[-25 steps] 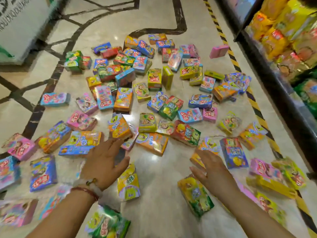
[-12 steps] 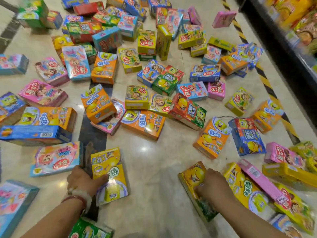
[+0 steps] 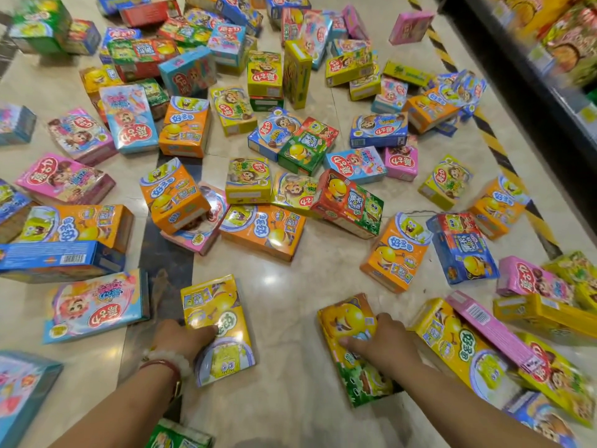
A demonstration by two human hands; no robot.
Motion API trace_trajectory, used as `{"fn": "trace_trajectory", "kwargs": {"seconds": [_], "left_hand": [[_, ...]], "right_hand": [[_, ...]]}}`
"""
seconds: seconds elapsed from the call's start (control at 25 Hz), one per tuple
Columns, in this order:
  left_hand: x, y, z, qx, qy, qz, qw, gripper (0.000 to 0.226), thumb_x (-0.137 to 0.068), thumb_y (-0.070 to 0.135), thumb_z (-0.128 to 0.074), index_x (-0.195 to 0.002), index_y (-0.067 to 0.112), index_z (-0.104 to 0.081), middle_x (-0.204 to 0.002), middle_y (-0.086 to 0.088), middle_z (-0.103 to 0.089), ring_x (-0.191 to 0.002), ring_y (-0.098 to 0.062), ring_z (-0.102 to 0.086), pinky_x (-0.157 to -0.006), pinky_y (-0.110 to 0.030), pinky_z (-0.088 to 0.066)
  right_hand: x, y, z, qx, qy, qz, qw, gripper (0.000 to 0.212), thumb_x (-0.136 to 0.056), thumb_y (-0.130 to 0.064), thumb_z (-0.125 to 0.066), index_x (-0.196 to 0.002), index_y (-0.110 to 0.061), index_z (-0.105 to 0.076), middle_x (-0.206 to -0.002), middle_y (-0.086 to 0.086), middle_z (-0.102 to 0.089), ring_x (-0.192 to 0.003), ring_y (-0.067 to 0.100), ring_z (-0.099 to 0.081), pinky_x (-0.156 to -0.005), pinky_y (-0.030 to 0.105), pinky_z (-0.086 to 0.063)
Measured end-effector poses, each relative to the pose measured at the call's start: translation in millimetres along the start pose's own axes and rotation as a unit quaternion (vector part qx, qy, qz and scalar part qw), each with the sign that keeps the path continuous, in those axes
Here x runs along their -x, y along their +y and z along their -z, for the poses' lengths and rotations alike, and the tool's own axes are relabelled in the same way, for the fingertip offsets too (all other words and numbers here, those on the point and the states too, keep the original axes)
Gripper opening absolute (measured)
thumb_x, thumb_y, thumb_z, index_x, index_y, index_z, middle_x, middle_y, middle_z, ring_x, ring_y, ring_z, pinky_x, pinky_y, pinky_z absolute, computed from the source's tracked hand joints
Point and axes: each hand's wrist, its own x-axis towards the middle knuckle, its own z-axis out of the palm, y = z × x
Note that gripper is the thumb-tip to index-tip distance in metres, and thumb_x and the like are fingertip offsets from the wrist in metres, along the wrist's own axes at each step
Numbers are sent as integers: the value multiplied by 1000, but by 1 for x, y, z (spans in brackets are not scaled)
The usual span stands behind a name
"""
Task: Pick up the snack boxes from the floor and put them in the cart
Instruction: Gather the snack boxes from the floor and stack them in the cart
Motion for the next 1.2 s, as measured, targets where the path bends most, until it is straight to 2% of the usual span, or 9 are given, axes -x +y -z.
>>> {"fn": "trace_trajectory", "kwargs": {"seconds": [0.12,0.28,0.44,0.6,0.68,0.8,0.96,1.12,1.2], "left_hand": [[1,6,-6,22,-5,7,1000,41,-56,27,-80,-86,3,-65,-92,-17,-67,-79,-28,-62,-76,-36,-48],[3,-1,-18,19,-12,-29,999,52,-56,29,-91,-96,4,-67,-92,-13,-70,-79,-25,-66,-74,-34,-50],[1,-4,-17,9,-60,-14,998,75,-23,45,-86,-88,9,-72,-85,-8,-73,-77,-24,-70,-80,-41,-56],[30,17,11,167,-112,-6,980,71,-39,13,-90,-103,4,-62,-94,-18,-72,-82,-36,-69,-80,-58,-54],[58,36,33,202,-129,-23,971,53,-60,1,-85,-107,3,-62,-94,-16,-72,-82,-35,-70,-78,-56,-55],[115,73,66,180,-153,-59,970,39,-76,-2,-71,-112,7,-62,-98,-11,-73,-85,-32,-70,-74,-46,-58],[219,142,116,197,-168,-94,961,24,-83,-8,-61,-93,14,-63,-72,2,-74,-61,-15,-70,-50,-24,-55],[348,225,175,233,-189,-112,947,26,-77,-3,-68,-89,18,-57,-69,3,-73,-55,-9,-68,-53,-25,-54],[408,261,204,248,-203,-122,939,31,-74,1,-69,-99,16,-58,-63,6,-71,-55,-10,-68,-57,-27,-54]], "right_hand": [[-1,-24,-5,-134,-32,5,990,67,-77,-48,-72,-124,-11,-43,-123,12,-47,-111,27,-52,-83,30,-44],[0,-49,-7,-242,-78,20,967,37,-85,-28,-61,-115,-13,-47,-117,9,-58,-101,24,-60,-86,36,-52],[0,-59,-7,-306,-93,36,947,23,-86,-21,-61,-107,-19,-52,-104,5,-65,-92,24,-67,-84,41,-55],[17,-64,5,-435,-121,23,892,33,-84,-14,-67,-116,-15,-57,-102,8,-72,-86,28,-71,-83,49,-56],[41,-71,24,-494,-146,25,857,33,-86,-9,-65,-118,-10,-57,-103,12,-72,-84,27,-71,-78,43,-58],[93,-79,71,-551,-178,33,814,28,-88,-5,-61,-115,-10,-59,-104,12,-72,-82,23,-71,-69,33,-59],[180,-85,178,-609,-185,58,769,38,-80,-10,-60,-118,-12,-60,-111,9,-70,-97,22,-68,-86,37,-56],[290,-91,297,-651,-166,57,739,22,-87,-9,-54,-107,-10,-62,-100,5,-73,-87,17,-70,-85,38,-54],[346,-94,351,-656,-153,65,736,18,-91,-6,-51,-104,-9,-62,-95,5,-74,-82,17,-70,-79,37,-56]]}}
